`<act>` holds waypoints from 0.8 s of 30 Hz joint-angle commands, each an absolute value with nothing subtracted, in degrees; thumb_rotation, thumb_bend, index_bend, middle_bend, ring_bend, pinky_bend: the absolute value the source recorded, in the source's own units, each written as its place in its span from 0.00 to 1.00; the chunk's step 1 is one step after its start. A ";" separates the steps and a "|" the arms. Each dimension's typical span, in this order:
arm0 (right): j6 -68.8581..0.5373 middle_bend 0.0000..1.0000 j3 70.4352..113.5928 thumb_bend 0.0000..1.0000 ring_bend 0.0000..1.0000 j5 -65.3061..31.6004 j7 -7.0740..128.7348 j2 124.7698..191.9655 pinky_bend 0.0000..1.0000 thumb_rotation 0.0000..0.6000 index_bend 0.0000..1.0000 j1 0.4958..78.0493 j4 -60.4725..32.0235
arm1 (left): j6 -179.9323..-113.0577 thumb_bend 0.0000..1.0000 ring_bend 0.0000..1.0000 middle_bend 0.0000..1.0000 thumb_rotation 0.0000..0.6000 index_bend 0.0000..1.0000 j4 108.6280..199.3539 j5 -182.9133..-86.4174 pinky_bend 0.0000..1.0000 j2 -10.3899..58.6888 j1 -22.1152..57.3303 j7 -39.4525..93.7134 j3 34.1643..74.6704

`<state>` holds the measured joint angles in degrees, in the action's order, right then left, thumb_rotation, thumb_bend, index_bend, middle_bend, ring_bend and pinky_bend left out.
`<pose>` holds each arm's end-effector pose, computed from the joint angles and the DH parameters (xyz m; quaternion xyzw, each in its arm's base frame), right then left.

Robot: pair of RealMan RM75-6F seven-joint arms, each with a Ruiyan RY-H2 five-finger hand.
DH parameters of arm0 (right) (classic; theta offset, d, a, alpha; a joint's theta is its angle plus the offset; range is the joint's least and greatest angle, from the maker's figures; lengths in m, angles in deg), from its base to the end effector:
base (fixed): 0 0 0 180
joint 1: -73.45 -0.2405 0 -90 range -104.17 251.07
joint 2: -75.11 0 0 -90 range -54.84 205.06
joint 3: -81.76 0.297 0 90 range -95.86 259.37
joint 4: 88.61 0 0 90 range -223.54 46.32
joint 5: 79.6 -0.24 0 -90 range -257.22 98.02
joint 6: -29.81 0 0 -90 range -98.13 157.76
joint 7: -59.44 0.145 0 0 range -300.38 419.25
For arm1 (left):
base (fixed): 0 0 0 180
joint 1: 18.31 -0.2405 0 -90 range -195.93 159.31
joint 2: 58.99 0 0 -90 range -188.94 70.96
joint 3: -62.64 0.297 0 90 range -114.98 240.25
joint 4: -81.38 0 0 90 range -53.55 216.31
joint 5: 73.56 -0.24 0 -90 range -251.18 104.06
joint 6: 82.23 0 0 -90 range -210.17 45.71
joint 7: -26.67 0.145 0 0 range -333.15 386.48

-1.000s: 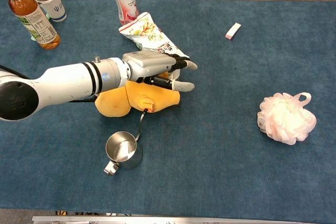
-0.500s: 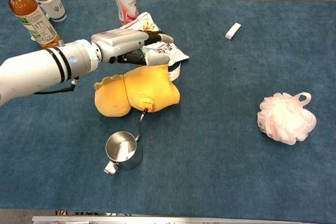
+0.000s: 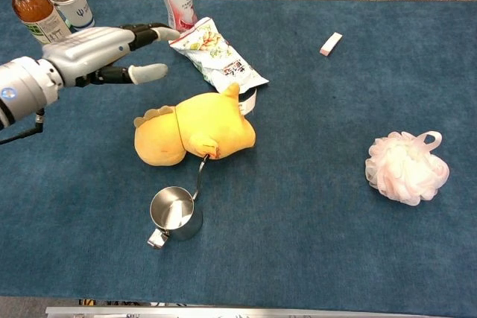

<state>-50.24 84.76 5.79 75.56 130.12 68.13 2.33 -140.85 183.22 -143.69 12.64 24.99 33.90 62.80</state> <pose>-0.3806 -0.1922 0.2040 0.5778 -0.4409 0.3942 0.5624 -0.1825 0.3307 0.0251 -0.7617 -0.4038 -0.3751 0.3407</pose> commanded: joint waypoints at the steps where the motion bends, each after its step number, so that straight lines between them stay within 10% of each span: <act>1: -50.29 0.33 84.81 0.00 0.12 5.64 75.70 130.12 0.15 1.00 0.25 68.17 2.16 | -143.20 0.00 0.00 0.03 0.01 0.02 183.76 -145.42 0.00 10.65 22.37 32.56 64.04; 6: -50.07 0.33 84.83 0.00 0.12 5.22 75.58 130.18 0.15 1.00 0.25 68.22 1.91 | -147.93 0.00 0.00 0.04 0.07 0.02 183.72 -147.63 0.00 8.25 17.87 29.18 64.44; 19: -50.60 0.33 85.23 0.00 0.12 4.28 71.43 130.87 0.15 1.00 0.25 68.37 2.05 | -162.49 0.00 0.00 0.05 0.79 0.02 180.92 -150.45 0.00 6.12 4.84 26.22 65.01; 24: -50.55 0.33 85.10 0.00 0.12 4.77 71.83 130.76 0.15 1.00 0.25 68.31 2.20 | -168.01 0.00 0.01 0.05 0.89 0.02 179.78 -151.07 0.00 6.25 -0.05 27.47 65.30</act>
